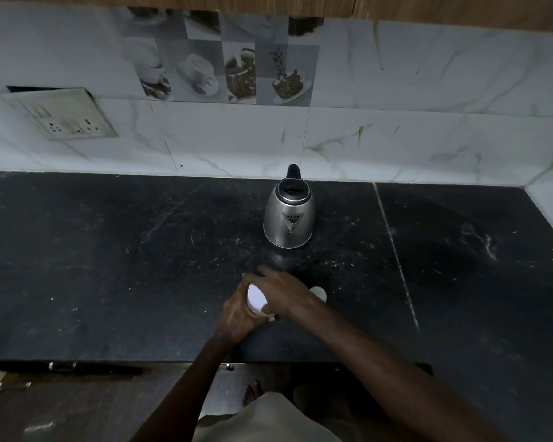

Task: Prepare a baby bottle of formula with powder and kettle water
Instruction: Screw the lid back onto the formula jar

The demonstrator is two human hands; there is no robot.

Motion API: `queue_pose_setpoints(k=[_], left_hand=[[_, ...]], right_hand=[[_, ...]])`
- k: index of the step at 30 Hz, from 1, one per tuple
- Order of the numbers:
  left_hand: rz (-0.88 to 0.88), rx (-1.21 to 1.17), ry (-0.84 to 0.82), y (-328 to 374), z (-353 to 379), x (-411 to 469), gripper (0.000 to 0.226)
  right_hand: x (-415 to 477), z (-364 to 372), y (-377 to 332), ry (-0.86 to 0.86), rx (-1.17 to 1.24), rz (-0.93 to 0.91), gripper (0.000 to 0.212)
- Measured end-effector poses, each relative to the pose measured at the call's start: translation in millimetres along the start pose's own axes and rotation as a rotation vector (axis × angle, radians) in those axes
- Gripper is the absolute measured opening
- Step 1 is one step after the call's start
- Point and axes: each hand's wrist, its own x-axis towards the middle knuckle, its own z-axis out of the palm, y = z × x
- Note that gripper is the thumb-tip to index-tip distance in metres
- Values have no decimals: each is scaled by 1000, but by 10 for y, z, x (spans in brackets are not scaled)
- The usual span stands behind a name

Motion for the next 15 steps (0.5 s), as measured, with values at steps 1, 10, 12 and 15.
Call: queue_pose_setpoints(k=[1,10,12,15], left_hand=[[-6,5,1,-1,1,1,92],[-22,10,-11,47,-19,-15,91],[2,9,-4,44,-28,-32,94],[-11,15,-14,79,-41,-52,98]], right_hand=[[3,30,-4,-18,-1,-33,73],[-8,-3,5,16,-31,138,63],[-22,45,-4,-11,19,32,72],[-18,23,-67,26,-59,55,57]])
